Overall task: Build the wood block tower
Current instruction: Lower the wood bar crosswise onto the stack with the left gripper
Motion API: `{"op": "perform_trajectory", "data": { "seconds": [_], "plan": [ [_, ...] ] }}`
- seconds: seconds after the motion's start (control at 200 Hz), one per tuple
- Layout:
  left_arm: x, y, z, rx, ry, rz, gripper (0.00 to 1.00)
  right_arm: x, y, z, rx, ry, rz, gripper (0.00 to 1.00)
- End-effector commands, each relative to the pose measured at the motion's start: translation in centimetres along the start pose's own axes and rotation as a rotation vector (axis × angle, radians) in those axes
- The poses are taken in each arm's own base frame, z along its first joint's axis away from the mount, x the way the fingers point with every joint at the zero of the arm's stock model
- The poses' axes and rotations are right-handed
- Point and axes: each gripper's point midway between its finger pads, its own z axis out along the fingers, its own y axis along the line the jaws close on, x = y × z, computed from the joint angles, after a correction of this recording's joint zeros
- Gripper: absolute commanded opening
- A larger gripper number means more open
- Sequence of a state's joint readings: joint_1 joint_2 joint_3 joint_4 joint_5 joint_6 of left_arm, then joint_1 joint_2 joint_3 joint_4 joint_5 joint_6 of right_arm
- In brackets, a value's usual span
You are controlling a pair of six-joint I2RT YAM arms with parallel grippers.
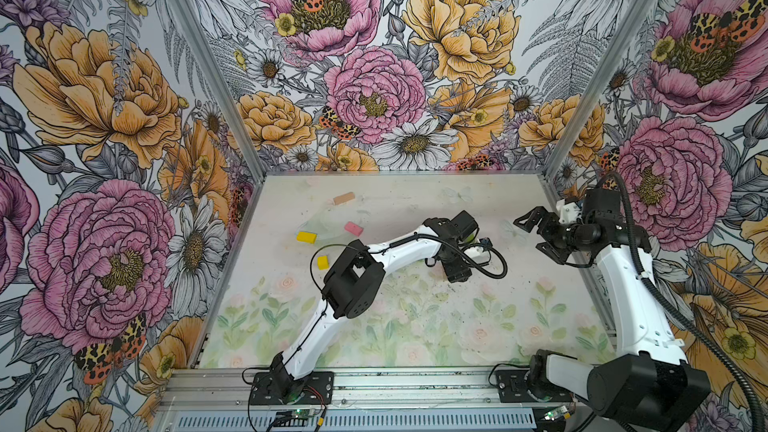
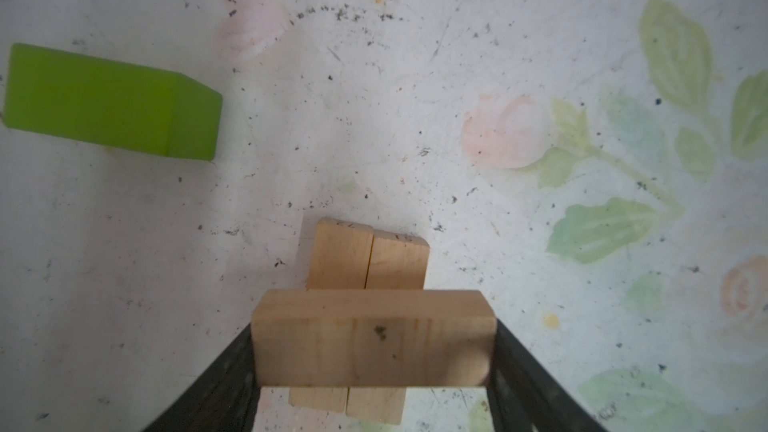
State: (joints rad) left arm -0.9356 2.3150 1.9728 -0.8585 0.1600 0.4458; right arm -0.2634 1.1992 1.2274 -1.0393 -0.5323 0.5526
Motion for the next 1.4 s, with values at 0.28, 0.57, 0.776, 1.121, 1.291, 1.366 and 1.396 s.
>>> {"op": "perform_trajectory", "data": {
  "seconds": [0.28,0.57,0.776,1.121,1.291,1.366,1.396],
  "plan": [
    [0.0,0.7,0.9,0.015,-0.013,-0.009,0.67,-0.4,0.7,-0.8,-0.021,-0.026,-0.013,1.00],
    [0.1,0.8,0.7,0.025,-0.018,-0.017,0.69,-0.4,0.7,-0.7,-0.018,-0.023,-0.014,1.00],
    [0.2,0.3,0.9,0.038,-0.014,-0.017,0.69,-0.5,0.6,-0.7,-0.016,-0.022,-0.014,1.00],
    [0.1,0.1,1.3,0.044,-0.012,-0.018,0.73,-0.4,0.6,-0.6,-0.015,-0.019,-0.014,1.00],
    [0.1,0.1,1.4,0.048,-0.013,-0.023,0.75,-0.4,0.6,-0.6,-0.015,-0.020,-0.014,1.00],
    [0.2,0.0,1.5,0.050,-0.010,-0.023,0.76,-0.4,0.6,-0.6,-0.018,-0.020,-0.014,1.00],
    [0.2,0.0,1.6,0.048,-0.008,-0.022,0.76,-0.4,0.6,-0.6,-0.016,-0.019,-0.013,1.00]
  ]
}}
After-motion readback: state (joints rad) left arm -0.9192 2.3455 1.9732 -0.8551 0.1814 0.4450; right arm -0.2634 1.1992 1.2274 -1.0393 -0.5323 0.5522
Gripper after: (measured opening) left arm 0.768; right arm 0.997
